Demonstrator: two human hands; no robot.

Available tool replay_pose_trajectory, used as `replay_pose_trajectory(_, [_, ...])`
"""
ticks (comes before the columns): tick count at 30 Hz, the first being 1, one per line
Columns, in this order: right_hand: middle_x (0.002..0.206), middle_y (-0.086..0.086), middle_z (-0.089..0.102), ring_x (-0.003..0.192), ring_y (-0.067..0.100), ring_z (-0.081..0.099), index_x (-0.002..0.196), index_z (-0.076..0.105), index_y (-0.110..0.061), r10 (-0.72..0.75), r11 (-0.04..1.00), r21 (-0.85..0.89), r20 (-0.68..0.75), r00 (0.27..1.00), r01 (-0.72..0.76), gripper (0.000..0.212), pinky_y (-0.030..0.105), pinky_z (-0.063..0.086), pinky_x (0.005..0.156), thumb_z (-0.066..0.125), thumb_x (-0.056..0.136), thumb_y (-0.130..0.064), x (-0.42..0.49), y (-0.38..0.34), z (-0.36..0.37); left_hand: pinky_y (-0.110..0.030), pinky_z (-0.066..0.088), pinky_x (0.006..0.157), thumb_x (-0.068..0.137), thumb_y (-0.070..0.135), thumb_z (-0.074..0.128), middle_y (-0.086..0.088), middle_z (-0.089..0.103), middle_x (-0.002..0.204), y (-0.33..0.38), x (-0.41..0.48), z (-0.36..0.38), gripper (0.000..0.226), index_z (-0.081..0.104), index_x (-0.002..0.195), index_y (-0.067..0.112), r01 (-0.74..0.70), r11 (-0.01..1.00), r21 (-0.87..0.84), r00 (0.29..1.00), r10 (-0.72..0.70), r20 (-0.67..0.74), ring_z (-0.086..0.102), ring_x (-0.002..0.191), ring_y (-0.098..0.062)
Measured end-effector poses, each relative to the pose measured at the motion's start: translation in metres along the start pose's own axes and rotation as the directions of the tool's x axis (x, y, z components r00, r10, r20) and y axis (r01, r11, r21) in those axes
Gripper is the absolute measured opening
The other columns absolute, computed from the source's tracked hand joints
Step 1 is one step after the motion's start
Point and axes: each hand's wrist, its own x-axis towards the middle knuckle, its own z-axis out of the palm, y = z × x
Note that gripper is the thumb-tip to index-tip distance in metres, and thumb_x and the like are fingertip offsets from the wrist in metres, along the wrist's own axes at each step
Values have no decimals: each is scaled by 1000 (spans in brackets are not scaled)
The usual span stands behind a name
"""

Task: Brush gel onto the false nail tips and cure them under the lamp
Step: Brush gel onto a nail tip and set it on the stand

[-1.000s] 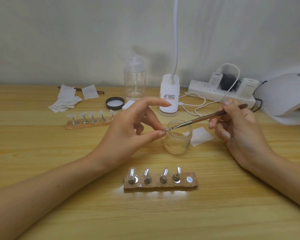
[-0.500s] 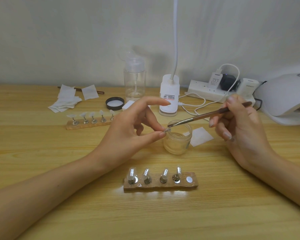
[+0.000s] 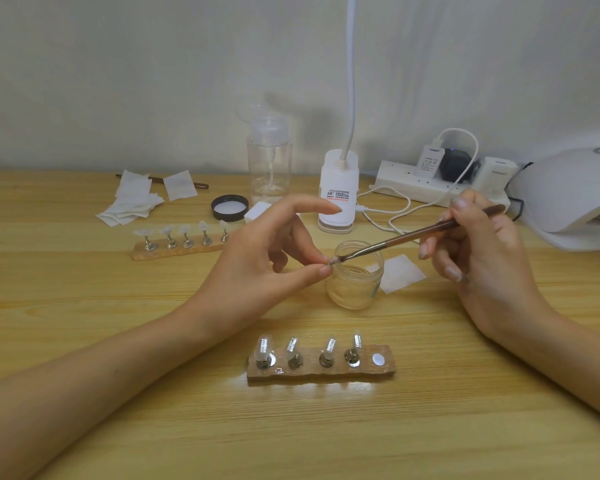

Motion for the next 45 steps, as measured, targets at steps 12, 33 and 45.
replay_pose_trajectory(12, [59,9,65,34,12,34,76,48,-18,-54,998,-24,23,998,54,24,16,35,40,44,98,-27,0,0,-1,-57,47,68,82,5,79,0,67,76,-1,1,0,57,57,130,26,57,996,-71,998,-55,29,70,81,-26])
replay_pose_trajectory(33, [60,8,66,33,11,35,77,49,-19,-83,996,-32,31,996,84,25,16,35,40,44,99,-27,-1,-1,0,-50,47,67,81,11,80,-1,67,77,-1,0,-1,57,58,130,26,61,995,-77,998,-59,33,69,77,-16])
replay_pose_trajectory(45, [60,9,65,35,11,35,76,51,-21,-49,998,-39,22,999,49,26,16,36,42,44,100,-28,-2,-2,0,-51,45,62,81,8,80,2,67,76,-3,0,-1,56,58,129,27,56,994,-91,998,-53,37,72,83,-20])
